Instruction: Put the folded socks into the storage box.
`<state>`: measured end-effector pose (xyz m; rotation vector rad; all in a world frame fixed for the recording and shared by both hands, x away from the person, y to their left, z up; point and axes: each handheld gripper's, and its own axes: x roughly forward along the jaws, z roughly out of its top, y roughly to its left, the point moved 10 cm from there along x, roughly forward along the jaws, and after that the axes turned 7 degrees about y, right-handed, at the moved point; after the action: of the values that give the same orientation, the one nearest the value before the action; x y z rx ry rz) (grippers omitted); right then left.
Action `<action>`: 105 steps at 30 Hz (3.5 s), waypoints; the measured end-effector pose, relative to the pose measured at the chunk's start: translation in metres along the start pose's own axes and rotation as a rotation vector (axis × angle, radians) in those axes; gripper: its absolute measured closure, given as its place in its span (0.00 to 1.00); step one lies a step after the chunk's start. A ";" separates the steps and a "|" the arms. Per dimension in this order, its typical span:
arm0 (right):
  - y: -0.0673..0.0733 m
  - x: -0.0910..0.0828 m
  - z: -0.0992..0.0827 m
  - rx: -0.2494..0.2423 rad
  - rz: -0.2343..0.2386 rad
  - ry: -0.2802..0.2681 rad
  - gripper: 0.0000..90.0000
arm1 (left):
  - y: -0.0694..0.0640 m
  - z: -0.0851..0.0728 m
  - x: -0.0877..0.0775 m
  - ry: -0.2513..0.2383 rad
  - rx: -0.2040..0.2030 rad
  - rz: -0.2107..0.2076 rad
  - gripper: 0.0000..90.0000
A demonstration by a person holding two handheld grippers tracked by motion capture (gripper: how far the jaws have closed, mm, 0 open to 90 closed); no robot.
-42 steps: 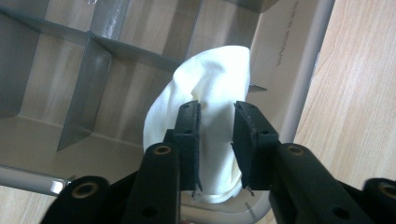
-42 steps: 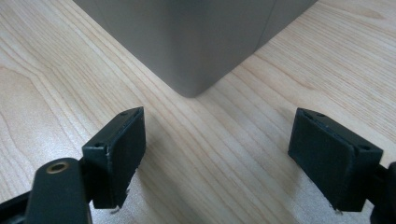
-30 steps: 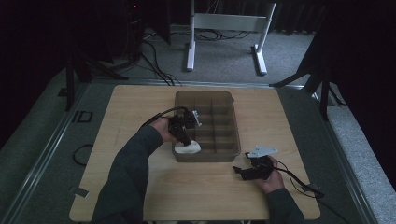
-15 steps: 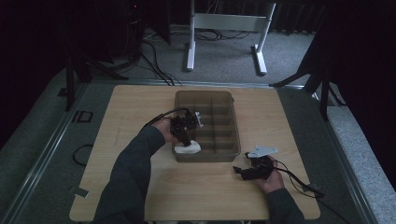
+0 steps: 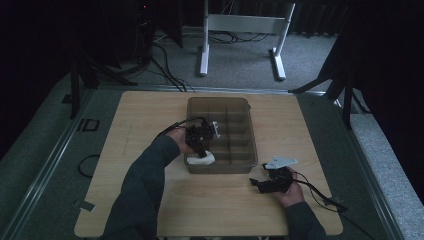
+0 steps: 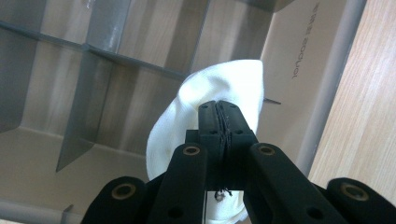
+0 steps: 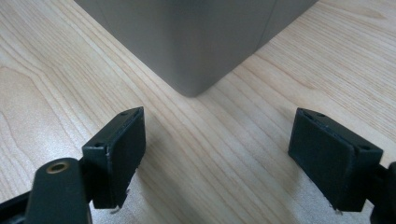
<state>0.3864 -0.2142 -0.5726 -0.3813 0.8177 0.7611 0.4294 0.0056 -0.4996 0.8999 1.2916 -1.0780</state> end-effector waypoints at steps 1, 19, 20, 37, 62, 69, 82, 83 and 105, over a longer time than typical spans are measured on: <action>0.000 0.000 0.000 0.000 0.000 0.000 0.21 | 0.000 0.000 0.001 0.003 0.000 0.001 0.99; 0.000 0.000 0.000 0.000 0.000 0.000 0.21 | -0.001 0.000 0.006 0.035 0.011 0.020 1.00; 0.000 0.000 0.000 0.000 0.000 0.000 0.21 | -0.001 0.000 0.006 0.036 0.011 0.021 1.00; 0.000 0.000 0.000 0.000 0.000 0.000 0.21 | -0.001 -0.001 0.010 0.052 0.013 0.021 1.00; 0.000 0.000 0.000 0.000 0.000 0.000 0.21 | 0.000 -0.006 0.025 0.076 0.007 0.018 1.00; 0.000 0.000 0.000 -0.001 0.000 0.000 0.21 | 0.000 -0.006 0.029 0.085 0.006 0.013 1.00; 0.000 0.000 0.000 0.000 -0.001 0.000 0.21 | -0.002 -0.006 0.039 0.111 -0.004 -0.002 1.00; 0.000 0.000 0.000 0.000 0.000 0.000 0.21 | -0.002 -0.006 0.040 0.113 -0.006 -0.002 1.00; 0.000 0.000 0.000 0.000 -0.001 0.000 0.21 | -0.004 -0.003 0.049 0.163 -0.012 -0.010 1.00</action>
<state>0.3860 -0.2142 -0.5727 -0.3817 0.8177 0.7605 0.4232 0.0022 -0.5480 0.9892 1.4364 -1.0202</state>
